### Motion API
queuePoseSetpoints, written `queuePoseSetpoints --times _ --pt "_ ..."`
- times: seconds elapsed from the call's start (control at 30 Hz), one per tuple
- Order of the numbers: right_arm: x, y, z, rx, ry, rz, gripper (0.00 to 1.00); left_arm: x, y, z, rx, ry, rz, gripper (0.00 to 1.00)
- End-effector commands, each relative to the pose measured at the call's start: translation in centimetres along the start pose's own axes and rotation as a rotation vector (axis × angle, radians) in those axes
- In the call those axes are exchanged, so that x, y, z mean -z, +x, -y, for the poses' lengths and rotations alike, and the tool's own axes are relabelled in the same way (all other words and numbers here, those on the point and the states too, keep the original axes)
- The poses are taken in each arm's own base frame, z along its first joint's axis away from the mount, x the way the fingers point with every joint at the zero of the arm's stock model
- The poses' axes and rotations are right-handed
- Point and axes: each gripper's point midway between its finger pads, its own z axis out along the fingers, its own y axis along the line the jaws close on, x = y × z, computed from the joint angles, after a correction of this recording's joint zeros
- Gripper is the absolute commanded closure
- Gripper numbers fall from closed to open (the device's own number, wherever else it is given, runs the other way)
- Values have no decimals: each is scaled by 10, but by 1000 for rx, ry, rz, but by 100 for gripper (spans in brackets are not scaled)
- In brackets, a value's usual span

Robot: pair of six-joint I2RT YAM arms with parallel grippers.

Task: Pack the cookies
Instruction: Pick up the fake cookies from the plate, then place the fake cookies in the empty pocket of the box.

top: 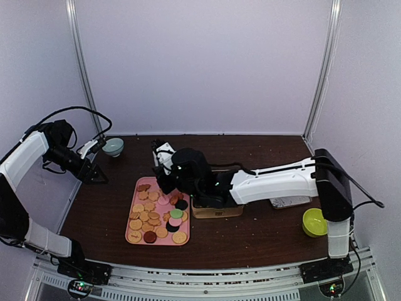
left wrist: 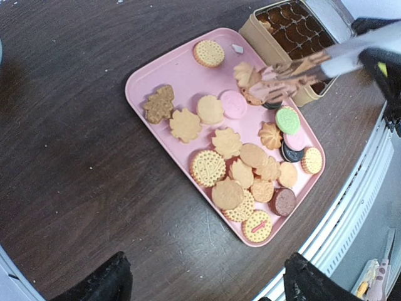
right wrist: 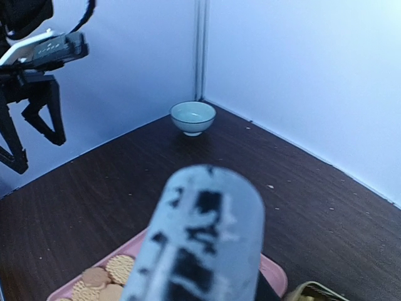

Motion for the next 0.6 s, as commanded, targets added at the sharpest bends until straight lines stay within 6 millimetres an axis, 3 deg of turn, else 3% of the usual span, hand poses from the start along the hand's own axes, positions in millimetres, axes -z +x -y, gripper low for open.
queuePoseSetpoints --times 0.0,0.13,0.23,0.57 --pt "45 -53 73 -55 137 134 72 5 -3 3 -17 0 27 14" --pt "67 -38 111 -62 201 111 72 5 -3 4 -13 5 28 14" --pt "76 -29 130 -60 232 91 72 5 -4 4 -13 6 31 14" --pt "72 -14 141 -33 267 37 72 4 -3 5 -12 12 30 15"
